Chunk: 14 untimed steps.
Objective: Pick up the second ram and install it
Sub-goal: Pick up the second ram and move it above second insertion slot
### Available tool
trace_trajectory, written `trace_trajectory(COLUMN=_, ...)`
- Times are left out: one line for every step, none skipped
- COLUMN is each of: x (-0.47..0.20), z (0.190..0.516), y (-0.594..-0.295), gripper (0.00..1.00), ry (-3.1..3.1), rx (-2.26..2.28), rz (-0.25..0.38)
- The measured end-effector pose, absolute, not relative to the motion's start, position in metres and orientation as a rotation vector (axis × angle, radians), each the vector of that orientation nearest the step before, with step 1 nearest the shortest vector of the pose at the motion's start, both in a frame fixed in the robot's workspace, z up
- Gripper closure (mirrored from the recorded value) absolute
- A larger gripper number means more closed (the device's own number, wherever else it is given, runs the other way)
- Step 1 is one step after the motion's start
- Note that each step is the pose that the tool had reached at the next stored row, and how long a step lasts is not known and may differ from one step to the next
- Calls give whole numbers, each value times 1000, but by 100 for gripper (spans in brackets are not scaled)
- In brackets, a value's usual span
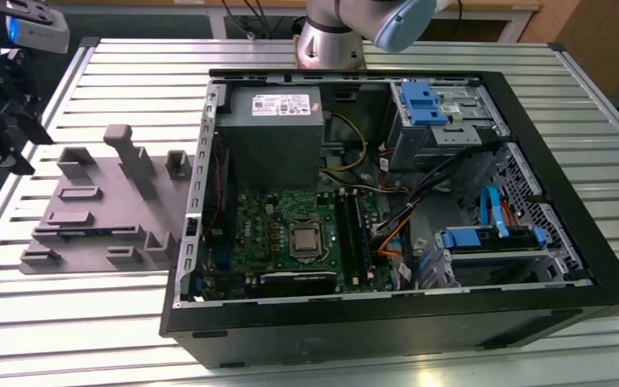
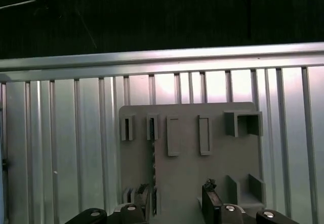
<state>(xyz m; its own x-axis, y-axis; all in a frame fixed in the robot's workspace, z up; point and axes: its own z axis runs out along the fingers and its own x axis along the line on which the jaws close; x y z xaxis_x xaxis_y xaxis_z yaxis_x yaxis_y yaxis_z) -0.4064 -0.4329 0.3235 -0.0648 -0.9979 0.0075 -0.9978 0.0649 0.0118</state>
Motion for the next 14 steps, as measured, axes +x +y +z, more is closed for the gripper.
trace_trajectory(x=-406, z=322, y=-433, gripper=47, ry=-2281, rx=2141, rz=-5)
trace_trajectory(x=-406, z=321, y=-434, gripper=47, ry=-2280, rx=2143, rz=-4)
trace_trajectory(x=-406, z=320, y=-435, gripper=47, ry=-2278, rx=2145, rz=-4)
trace_trajectory(x=-406, z=319, y=-436, gripper=47, ry=-2277, rx=2147, rz=-3)
trace_trajectory(x=-406, z=318, y=-437, gripper=47, ry=-2276, rx=2149, rz=-2)
trace_trajectory(x=-406, z=316, y=-438, gripper=47, ry=-2274, rx=2151, rz=-2)
trace_trajectory(x=-406, z=315, y=-438, gripper=47, ry=-2272, rx=2154, rz=-1)
trace_trajectory(x=-406, z=314, y=-439, gripper=47, ry=-2270, rx=2157, rz=-1)
trace_trajectory(x=-406, z=313, y=-440, gripper=47, ry=-2267, rx=2160, rz=-1)
trace_trajectory(x=-406, z=311, y=-441, gripper=47, ry=-2265, rx=2162, rz=-1)
trace_trajectory(x=-406, z=310, y=-441, gripper=47, ry=-2263, rx=2164, rz=-1)
trace_trajectory(x=-406, z=308, y=-441, gripper=47, ry=-2262, rx=2165, rz=-1)
trace_trajectory(x=-406, z=307, y=-442, gripper=47, ry=-2262, rx=2166, rz=-1)
trace_trajectory(x=-406, z=305, y=-442, gripper=47, ry=-2262, rx=2167, rz=-2)
